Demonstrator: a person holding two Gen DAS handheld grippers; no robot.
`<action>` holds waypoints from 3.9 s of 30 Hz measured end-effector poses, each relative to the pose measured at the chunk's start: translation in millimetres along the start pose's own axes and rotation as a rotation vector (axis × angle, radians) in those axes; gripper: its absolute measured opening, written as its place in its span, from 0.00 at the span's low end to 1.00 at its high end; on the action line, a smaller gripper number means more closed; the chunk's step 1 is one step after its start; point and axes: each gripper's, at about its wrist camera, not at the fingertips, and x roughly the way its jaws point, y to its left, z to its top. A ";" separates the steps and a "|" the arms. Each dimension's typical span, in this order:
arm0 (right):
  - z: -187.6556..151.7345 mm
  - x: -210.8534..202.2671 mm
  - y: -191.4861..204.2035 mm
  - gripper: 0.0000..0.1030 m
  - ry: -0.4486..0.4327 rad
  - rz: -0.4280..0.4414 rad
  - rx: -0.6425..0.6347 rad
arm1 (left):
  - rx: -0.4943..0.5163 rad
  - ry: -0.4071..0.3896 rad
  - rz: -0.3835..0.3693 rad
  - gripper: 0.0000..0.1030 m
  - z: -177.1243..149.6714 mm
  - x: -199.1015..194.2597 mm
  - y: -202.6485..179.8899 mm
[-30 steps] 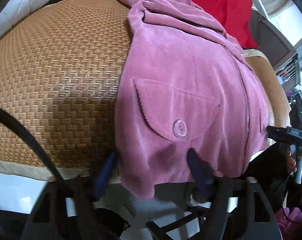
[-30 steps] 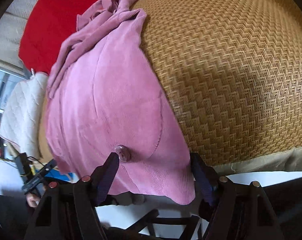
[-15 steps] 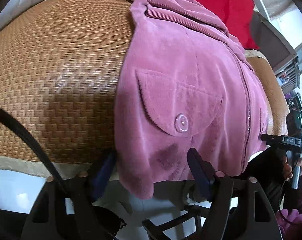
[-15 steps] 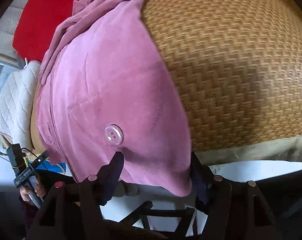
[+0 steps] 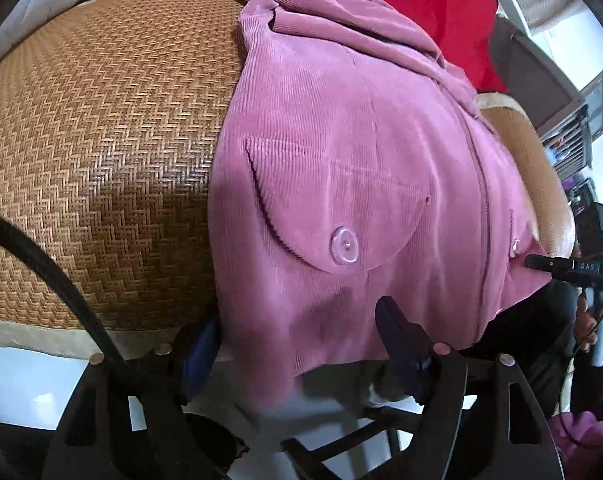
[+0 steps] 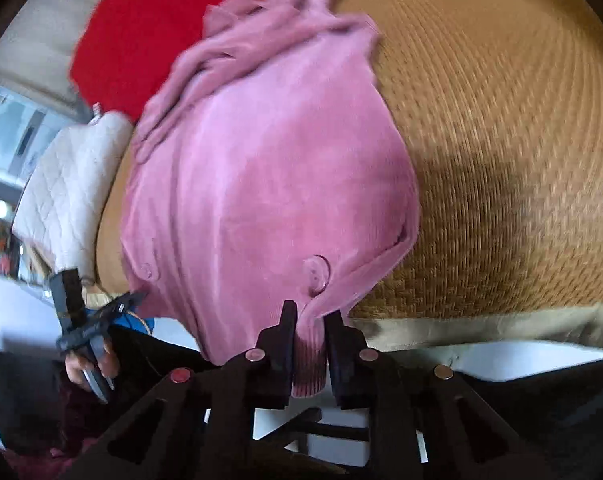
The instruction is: Fold large clothes
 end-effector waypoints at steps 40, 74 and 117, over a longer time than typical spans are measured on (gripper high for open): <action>47.9 -31.1 -46.8 0.86 -0.120 0.145 0.206 | 0.055 -0.300 -0.318 0.07 132.9 -79.4 -21.1; 255.4 -54.2 38.9 0.09 -0.481 0.218 0.129 | -0.045 -0.471 -0.183 0.07 289.4 -84.6 9.9; 271.2 69.6 92.0 0.59 -0.205 -0.123 -0.070 | -0.012 -0.257 0.325 0.85 251.3 44.3 -36.9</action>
